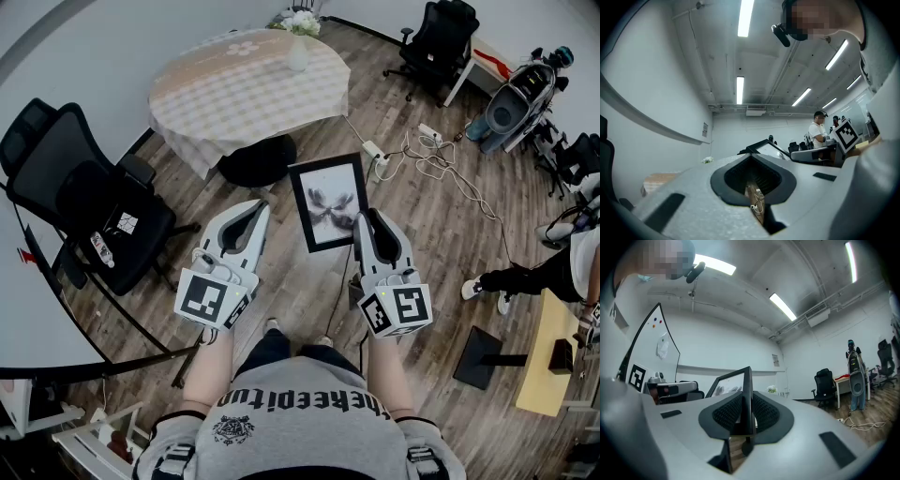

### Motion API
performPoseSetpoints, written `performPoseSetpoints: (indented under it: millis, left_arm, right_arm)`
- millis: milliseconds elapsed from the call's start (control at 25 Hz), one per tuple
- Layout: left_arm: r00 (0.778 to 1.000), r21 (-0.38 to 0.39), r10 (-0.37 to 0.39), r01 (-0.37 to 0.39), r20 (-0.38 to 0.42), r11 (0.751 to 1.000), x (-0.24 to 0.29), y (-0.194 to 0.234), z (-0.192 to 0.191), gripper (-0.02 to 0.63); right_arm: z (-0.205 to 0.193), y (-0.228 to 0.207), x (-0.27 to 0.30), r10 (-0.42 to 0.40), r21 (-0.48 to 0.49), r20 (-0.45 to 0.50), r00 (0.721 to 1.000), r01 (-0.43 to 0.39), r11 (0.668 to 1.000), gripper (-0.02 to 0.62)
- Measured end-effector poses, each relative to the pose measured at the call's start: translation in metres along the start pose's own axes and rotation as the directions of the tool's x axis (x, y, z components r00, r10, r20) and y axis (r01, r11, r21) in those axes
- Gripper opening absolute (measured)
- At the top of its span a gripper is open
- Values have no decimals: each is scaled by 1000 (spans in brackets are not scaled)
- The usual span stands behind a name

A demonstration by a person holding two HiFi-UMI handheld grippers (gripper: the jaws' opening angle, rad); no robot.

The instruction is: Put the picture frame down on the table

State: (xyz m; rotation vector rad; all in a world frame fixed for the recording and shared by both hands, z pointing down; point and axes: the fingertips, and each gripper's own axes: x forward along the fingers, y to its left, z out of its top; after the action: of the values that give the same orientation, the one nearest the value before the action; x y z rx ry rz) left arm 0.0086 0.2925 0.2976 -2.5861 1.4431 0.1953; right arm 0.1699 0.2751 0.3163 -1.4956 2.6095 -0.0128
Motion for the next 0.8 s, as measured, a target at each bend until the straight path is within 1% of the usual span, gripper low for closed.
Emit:
performPoseSetpoints:
  millis: [480,800]
  left_arm:
    - [1000,-1,2,-2,2,1000,8,4,-4,15]
    - [1000,-5,-14,14,11,1000,16,26,-6,15]
  right_arm:
    - [-1,-5,10,8,-10,5,1000,-8,1000,71]
    - [-3,0,31,-10,-10,8,1000,10,1000,71]
